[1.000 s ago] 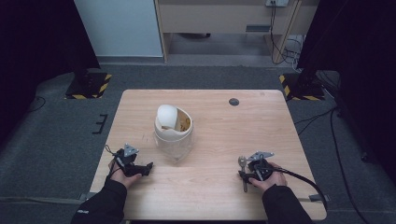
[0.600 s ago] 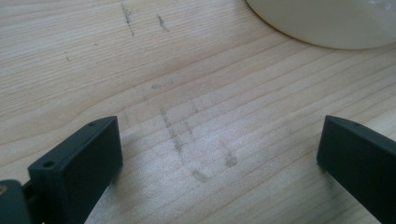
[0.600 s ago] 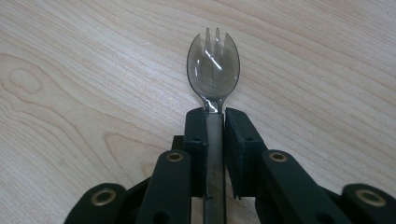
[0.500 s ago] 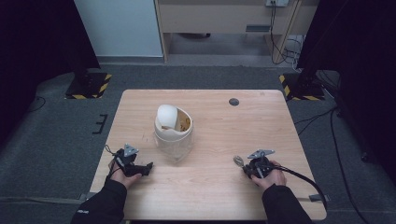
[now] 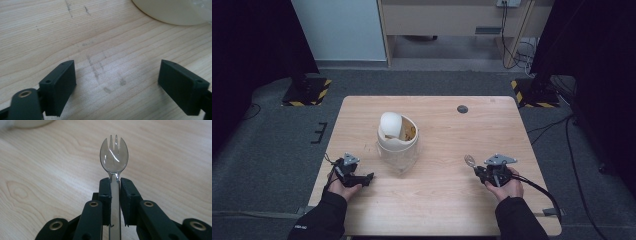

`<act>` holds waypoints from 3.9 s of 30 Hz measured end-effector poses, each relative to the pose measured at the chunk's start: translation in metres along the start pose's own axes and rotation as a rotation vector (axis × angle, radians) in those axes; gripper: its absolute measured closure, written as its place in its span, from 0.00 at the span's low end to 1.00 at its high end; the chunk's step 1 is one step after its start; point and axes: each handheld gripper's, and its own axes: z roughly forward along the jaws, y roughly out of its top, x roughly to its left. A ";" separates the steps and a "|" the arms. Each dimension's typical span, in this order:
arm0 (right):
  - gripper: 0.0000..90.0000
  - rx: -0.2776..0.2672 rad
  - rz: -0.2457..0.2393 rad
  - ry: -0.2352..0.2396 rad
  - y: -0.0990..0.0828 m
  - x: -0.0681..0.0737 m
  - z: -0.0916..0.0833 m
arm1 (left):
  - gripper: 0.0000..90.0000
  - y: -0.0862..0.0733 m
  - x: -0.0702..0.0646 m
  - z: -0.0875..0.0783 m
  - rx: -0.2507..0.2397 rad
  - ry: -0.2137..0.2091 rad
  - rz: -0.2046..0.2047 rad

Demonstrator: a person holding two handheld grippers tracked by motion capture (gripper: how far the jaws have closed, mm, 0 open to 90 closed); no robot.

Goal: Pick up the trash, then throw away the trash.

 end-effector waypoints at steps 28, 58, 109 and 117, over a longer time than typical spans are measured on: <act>0.89 -0.313 0.045 0.025 0.026 -0.013 -0.047 | 0.24 0.031 -0.034 -0.053 -0.391 -0.105 0.012; 0.89 -0.558 -0.029 0.124 0.079 0.000 -0.086 | 0.29 0.086 -0.084 -0.114 -0.717 -0.249 0.042; 0.89 -0.580 -0.136 0.236 0.092 0.037 -0.062 | 0.57 0.183 -0.193 -0.061 -0.661 -0.481 -0.033; 0.89 -0.582 -0.143 0.243 0.092 0.040 -0.061 | 0.74 0.185 -0.196 -0.051 -0.611 -0.514 -0.076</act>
